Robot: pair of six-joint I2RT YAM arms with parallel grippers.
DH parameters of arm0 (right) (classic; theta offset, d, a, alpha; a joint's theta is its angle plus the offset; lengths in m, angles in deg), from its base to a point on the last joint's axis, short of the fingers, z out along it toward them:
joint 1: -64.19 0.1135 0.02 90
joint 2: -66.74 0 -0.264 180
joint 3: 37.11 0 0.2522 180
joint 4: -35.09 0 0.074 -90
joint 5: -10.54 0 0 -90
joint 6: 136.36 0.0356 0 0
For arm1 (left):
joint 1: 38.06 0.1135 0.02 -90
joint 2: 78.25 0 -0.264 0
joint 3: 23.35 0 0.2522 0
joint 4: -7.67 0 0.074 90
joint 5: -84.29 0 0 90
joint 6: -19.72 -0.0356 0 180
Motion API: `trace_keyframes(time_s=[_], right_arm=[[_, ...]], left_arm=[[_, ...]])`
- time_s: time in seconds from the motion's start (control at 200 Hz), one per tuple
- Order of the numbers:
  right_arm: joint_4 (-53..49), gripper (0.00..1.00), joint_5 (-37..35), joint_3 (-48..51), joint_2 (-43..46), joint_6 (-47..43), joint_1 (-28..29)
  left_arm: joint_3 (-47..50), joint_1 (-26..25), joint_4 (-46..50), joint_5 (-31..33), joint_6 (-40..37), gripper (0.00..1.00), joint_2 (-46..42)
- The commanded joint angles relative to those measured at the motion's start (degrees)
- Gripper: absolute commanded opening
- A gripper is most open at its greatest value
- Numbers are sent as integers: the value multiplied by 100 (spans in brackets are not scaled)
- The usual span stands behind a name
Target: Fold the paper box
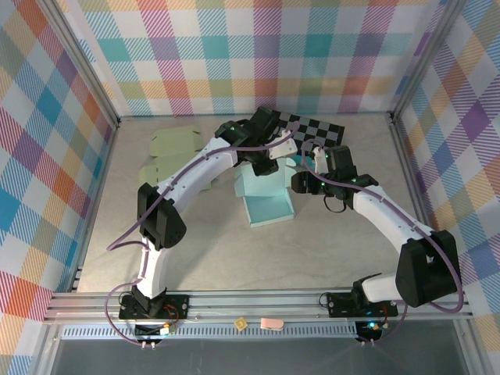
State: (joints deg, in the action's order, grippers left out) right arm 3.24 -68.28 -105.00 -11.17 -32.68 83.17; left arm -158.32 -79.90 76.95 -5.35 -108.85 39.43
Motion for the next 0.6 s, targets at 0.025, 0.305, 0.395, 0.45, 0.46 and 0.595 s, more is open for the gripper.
trace_keyframes(time_s=[0.025, 0.305, 0.395, 0.45, 0.46, 0.595], right_arm=[[-298, 69, 47, -370, -34, -137, -84], [-1182, 76, 222, -1148, -422, -836, -141], [-1333, 74, 304, -1356, -628, -1230, -142], [-1389, 72, 416, -1468, -779, -1461, -140], [-1410, 72, 446, -1491, -812, -1503, -140], [-1538, 67, 553, -1768, -1314, -1851, -140]], left_arm=[[113, -47, -653, 840, 845, 48, -499], [514, 565, 84, 626, 3722, 61, -1346], [1350, 864, 344, 62, 4273, 58, -1820], [2001, 1004, 287, -336, 4383, 57, -2151], [2105, 1021, 282, -395, 4386, 57, -2201], [2998, 1192, 226, -774, 4426, 57, -2423]])
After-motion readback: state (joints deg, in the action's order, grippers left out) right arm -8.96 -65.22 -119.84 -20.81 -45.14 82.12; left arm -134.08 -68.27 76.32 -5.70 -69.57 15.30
